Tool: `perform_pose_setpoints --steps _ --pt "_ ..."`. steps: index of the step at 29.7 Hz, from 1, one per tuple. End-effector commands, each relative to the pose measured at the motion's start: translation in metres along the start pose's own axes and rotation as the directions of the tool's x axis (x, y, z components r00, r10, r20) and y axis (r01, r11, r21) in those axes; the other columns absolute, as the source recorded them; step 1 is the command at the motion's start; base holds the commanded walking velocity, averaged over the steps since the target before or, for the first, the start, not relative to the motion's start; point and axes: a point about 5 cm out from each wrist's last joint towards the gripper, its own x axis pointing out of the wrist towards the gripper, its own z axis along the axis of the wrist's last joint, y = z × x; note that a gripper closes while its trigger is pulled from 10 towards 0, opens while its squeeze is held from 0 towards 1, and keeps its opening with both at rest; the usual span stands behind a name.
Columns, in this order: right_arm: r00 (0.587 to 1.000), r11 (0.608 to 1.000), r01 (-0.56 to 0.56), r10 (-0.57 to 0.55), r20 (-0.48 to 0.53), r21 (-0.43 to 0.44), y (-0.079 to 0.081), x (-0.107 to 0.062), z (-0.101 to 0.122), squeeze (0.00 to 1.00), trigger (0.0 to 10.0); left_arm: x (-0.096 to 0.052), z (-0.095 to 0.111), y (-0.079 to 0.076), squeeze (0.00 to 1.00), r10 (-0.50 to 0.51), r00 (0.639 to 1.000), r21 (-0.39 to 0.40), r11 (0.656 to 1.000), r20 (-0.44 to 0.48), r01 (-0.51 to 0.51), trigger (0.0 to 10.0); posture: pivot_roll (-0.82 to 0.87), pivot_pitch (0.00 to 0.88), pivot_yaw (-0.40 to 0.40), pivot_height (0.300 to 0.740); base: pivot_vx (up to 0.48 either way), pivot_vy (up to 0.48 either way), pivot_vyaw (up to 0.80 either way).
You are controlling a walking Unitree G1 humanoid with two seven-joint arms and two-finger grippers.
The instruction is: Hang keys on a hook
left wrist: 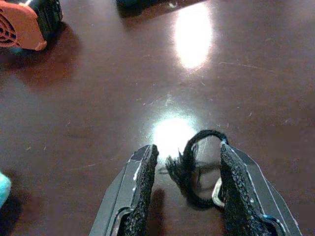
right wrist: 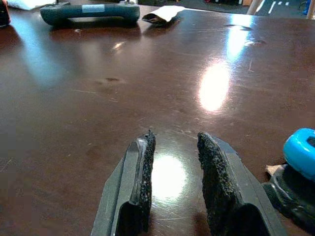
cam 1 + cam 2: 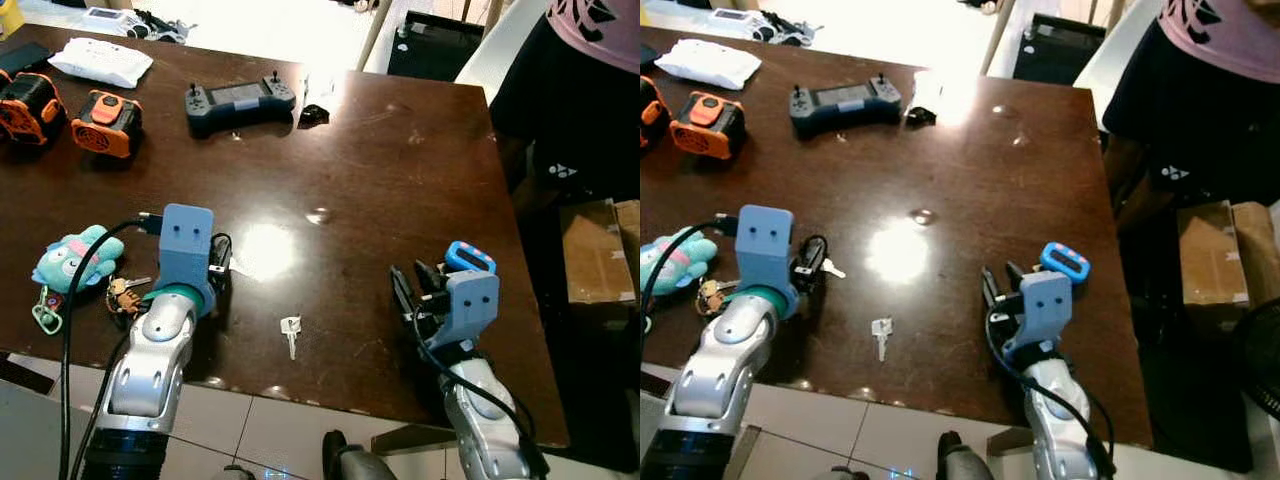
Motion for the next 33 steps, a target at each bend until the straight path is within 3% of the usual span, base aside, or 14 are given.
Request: perform_pose_setpoints --steps 1,2,3,4,6,11,12,14,15,29,33 --pt "1.000 1.000 0.006 -0.006 -0.018 0.002 -0.001 -0.005 -0.003 0.00 10.0 -0.001 -0.014 -0.002 0.00 0.011 0.999 0.017 1.000 -0.046 -0.010 8.2 -0.07 0.182 0.015 0.740 0.000 0.000 0.00" --pt "1.000 1.000 0.006 -0.006 -0.018 0.002 -0.001 -0.005 -0.003 0.00 10.0 -0.001 -0.014 -0.002 0.00 0.011 0.999 0.017 1.000 -0.046 -0.010 8.2 -0.07 0.182 0.015 0.740 0.000 0.000 0.00" --pt "1.000 1.000 0.006 -0.006 -0.017 0.002 -0.001 -0.005 -0.003 0.00 10.0 -0.002 -0.017 -0.004 0.00 0.007 0.998 0.030 1.000 -0.056 -0.005 6.4 -0.07 0.182 0.015 0.740 0.000 0.000 0.00" --pt "1.000 1.000 0.006 -0.006 -0.017 0.002 -0.001 -0.005 -0.003 0.00 10.0 -0.002 -0.017 -0.004 0.00 0.007 0.998 0.030 1.000 -0.056 -0.005 6.4 -0.07 0.182 0.015 0.740 0.000 0.000 0.00" --pt "1.000 1.000 0.006 -0.006 -0.017 0.003 -0.001 -0.005 -0.003 0.00 10.0 -0.003 -0.020 -0.006 0.00 -0.007 0.998 0.041 0.999 -0.064 0.009 4.9 -0.07 0.182 0.015 0.740 0.000 0.000 0.00" --pt "1.000 1.000 0.006 -0.006 -0.019 0.002 -0.001 -0.005 -0.003 0.00 10.0 -0.004 -0.028 -0.008 0.00 0.001 0.996 0.077 0.997 -0.086 0.005 4.4 -0.07 0.182 0.015 0.740 0.000 0.000 0.00" --pt "1.000 1.000 0.006 -0.006 -0.017 0.002 -0.001 -0.004 -0.002 0.00 10.0 -0.004 -0.031 -0.007 0.00 0.022 0.995 0.088 0.996 -0.093 -0.014 1.3 -0.07 0.184 0.013 0.740 0.000 0.000 0.00" --pt "1.000 1.000 0.005 -0.005 -0.017 0.003 -0.001 -0.004 -0.002 0.00 10.0 -0.004 -0.033 -0.007 0.00 0.037 0.994 0.091 0.995 -0.100 -0.028 1.3 -0.07 0.184 0.013 0.740 0.000 0.000 0.00" --pt "1.000 1.000 0.004 -0.004 -0.016 0.003 0.000 -0.004 -0.002 0.00 10.0 -0.004 -0.033 -0.007 0.00 0.040 0.994 0.091 0.995 -0.101 -0.031 0.0 -0.07 0.184 0.013 0.740 0.000 0.000 0.00" --pt "1.000 1.000 0.004 -0.004 -0.017 0.004 0.000 -0.003 -0.002 0.00 10.0 -0.009 -0.032 -0.007 0.00 0.006 0.997 0.086 0.996 -0.082 0.001 0.0 -0.06 0.182 0.015 0.740 0.000 0.000 0.00" --pt "1.000 1.000 0.002 -0.002 -0.017 0.003 0.000 -0.003 -0.002 0.00 10.0 -0.013 -0.024 -0.005 0.00 -0.008 0.998 -0.002 1.000 -0.059 0.008 0.0 -0.06 0.182 0.015 0.740 0.000 0.000 0.00"
